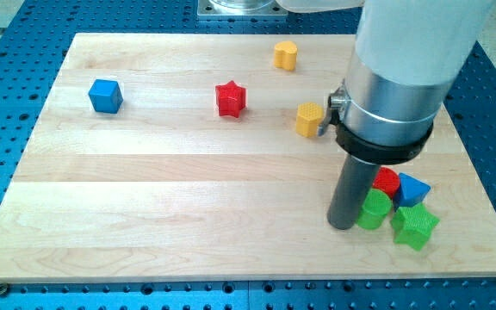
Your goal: Push the red star into the circles
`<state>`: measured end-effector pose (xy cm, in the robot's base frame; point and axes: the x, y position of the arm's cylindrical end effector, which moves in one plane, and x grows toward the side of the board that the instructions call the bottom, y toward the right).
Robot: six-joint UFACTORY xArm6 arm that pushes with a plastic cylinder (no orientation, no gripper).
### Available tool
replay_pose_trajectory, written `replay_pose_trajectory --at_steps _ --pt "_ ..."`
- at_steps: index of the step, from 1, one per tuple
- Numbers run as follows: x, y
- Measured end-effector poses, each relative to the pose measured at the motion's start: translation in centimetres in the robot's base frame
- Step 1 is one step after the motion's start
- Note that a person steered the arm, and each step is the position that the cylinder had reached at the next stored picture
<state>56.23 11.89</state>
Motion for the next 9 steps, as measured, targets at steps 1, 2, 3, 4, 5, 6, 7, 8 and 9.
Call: replay_pose_trajectory --at_steps 1,2,3,4,5,6,7,8,9 --pt "0.4 1.0" --pt "-2.2 -6.4" --pt "-5.0 -11.7" --pt "-6.7 -13.2" --pt "-12.3 -13.3" --pt "-16.9 -13.3" --pt "-22.4 -12.9" --pt "-23.0 -14.7" --pt "-25.8 -11.9"
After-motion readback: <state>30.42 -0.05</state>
